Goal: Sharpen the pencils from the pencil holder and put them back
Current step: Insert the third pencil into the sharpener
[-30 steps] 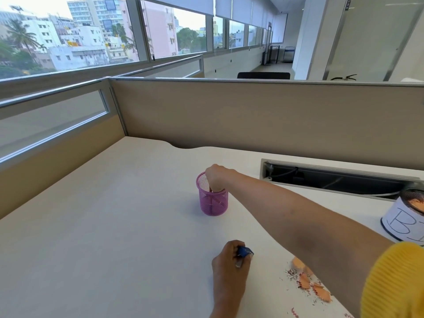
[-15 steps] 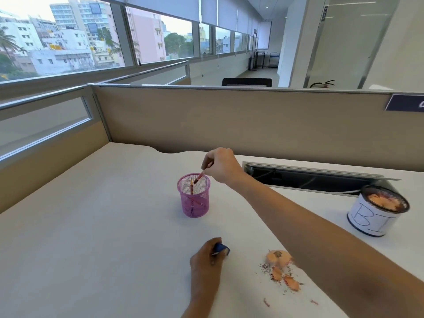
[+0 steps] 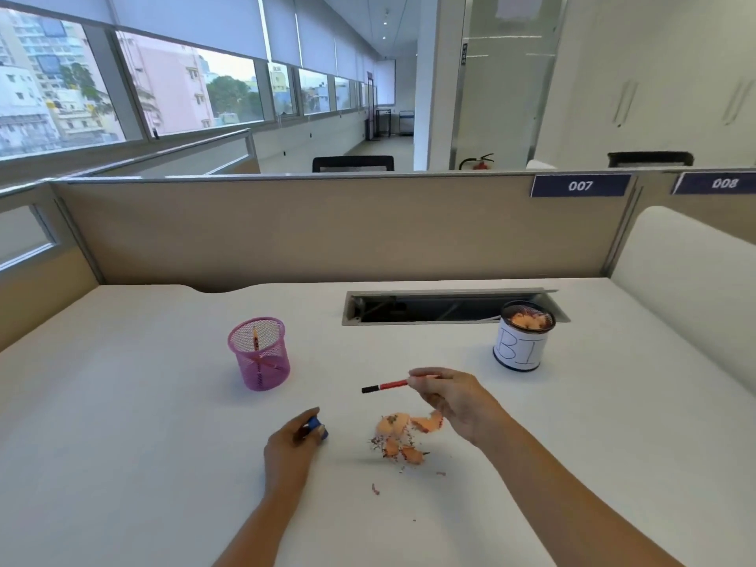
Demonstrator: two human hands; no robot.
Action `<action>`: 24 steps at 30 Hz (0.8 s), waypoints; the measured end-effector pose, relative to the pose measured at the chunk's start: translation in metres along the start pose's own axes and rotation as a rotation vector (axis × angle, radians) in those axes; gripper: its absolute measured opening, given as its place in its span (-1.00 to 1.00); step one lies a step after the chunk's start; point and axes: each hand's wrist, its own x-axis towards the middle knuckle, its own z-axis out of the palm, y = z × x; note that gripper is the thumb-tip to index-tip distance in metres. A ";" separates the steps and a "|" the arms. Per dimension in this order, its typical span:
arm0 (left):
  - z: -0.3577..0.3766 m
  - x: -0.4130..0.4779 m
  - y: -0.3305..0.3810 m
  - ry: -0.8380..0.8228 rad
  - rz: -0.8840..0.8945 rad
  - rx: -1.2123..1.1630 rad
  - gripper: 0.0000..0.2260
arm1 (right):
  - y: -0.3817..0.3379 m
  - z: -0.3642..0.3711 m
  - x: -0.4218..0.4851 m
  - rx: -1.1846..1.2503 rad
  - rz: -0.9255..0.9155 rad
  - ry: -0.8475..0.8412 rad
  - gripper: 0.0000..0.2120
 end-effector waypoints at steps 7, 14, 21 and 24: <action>0.046 -0.029 0.028 -0.092 0.024 -0.078 -0.67 | 0.025 -0.021 -0.012 0.146 0.180 0.042 -0.87; 0.064 -0.038 0.059 -0.121 -0.192 -0.520 -0.72 | 0.025 -0.018 -0.025 -0.423 -0.015 0.029 -0.62; 0.071 -0.042 0.072 -0.201 -0.290 -0.747 -0.74 | 0.029 -0.008 -0.029 -0.691 -0.191 -0.017 -0.65; 0.072 -0.042 0.072 -0.200 -0.292 -0.781 -0.77 | 0.028 -0.007 -0.034 -0.732 -0.288 0.024 -0.62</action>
